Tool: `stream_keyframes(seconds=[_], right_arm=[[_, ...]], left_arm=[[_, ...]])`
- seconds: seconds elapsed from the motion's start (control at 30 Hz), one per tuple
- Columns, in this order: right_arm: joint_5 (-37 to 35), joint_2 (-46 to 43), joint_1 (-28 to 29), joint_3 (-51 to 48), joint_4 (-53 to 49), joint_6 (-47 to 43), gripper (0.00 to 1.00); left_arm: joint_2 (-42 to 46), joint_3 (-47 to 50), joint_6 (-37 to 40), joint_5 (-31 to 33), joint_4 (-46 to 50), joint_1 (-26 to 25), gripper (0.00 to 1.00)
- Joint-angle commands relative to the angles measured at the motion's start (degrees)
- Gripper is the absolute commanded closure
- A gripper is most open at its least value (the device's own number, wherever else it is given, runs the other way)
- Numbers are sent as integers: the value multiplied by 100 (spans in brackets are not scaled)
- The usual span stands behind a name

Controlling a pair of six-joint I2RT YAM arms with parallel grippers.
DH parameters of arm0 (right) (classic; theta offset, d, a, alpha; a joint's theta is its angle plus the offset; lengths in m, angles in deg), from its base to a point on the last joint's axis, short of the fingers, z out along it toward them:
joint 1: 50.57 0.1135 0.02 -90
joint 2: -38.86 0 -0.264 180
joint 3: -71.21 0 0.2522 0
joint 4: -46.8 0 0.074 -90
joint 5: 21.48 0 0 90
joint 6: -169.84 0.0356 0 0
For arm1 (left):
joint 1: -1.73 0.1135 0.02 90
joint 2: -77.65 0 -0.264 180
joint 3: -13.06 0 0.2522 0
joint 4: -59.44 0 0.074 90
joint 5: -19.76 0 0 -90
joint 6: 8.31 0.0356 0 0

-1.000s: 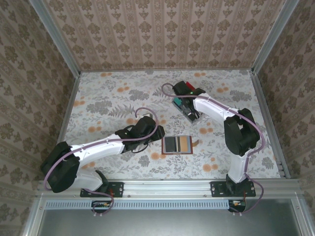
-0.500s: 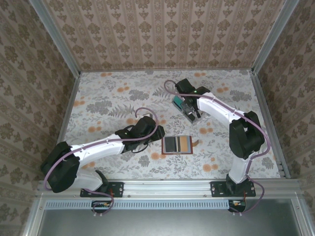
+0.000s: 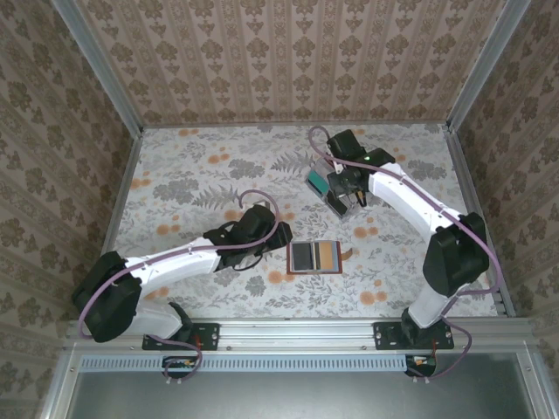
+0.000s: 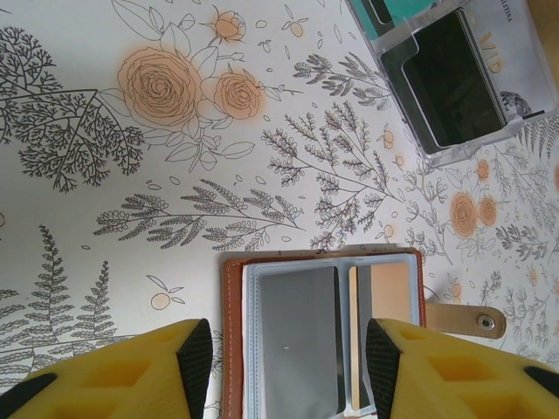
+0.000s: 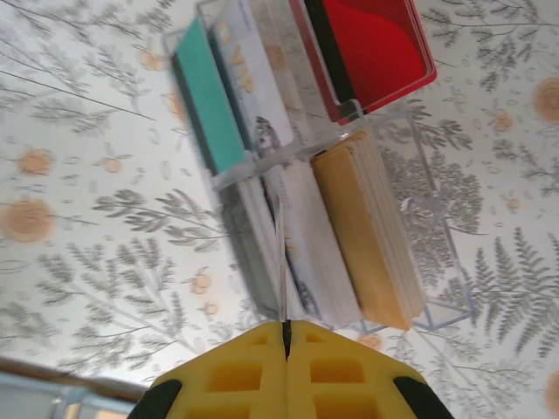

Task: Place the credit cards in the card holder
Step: Pick up the credit card from the storage box, then flip over the card slot in the card holder.

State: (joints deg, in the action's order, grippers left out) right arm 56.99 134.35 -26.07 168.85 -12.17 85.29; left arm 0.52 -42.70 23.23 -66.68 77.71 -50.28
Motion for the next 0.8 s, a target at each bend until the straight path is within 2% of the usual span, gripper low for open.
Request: stream_keyframes(seconds=[0.0,0.33,0.5,0.7,0.77], right_arm=[[823,-475,-118,-131,-90,562,100],[3203,-1532,-494,-1068,890,1837,100],[4459,-1873,-588,-1549,1723,2658,100],[5167,-1973,-594,-1881,2389,3264,100],[5156,-2001,-596,-1956,2474,3356,100]], left_arm=[[117,-83,-34,-314,-253,148,46],[250,50,-209,-1383,-1652,707,29],[149,11,-360,-1983,-2278,973,27],[-130,-180,-425,-2430,-2764,991,27],[-226,-189,-512,-2569,-3034,983,29]])
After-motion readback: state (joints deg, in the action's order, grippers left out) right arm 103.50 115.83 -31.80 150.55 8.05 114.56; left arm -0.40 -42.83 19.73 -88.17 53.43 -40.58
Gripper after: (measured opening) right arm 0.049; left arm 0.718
